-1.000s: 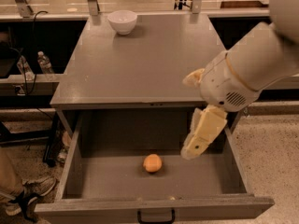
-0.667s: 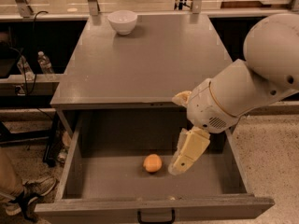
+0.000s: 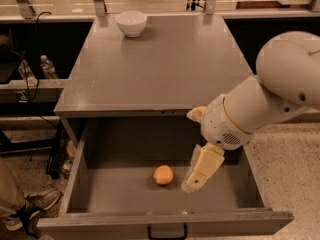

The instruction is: Pick orange from top drawer and place on counter

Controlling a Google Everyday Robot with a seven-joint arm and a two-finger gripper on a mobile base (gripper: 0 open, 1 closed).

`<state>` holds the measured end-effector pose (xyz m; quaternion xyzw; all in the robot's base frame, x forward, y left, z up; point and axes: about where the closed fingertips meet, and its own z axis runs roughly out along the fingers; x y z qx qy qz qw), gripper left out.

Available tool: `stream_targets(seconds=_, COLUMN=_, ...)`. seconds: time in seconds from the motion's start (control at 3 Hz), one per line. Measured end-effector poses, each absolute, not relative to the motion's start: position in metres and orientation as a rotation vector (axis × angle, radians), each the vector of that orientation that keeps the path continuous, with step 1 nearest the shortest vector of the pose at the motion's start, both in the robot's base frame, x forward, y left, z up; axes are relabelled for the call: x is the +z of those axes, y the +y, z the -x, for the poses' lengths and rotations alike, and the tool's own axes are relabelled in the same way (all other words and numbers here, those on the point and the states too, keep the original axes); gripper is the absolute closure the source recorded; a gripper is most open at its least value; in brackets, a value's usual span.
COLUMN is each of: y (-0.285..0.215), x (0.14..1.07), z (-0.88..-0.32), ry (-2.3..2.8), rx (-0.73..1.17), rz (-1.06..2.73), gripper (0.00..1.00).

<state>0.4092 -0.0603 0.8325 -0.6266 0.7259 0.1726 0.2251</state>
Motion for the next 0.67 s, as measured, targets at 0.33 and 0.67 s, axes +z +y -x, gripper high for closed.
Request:
stream_targets(seconds=0.33, y=-0.071, x=0.791, z=-0.413, ry=2.083, rx=0.499, rz=1.689, gripper=0.00)
stream_targets(seconds=0.67, y=-0.075, x=0.760, z=-0.421, ry=2.110, rx=0.500, rz=1.652, gripper=0.00)
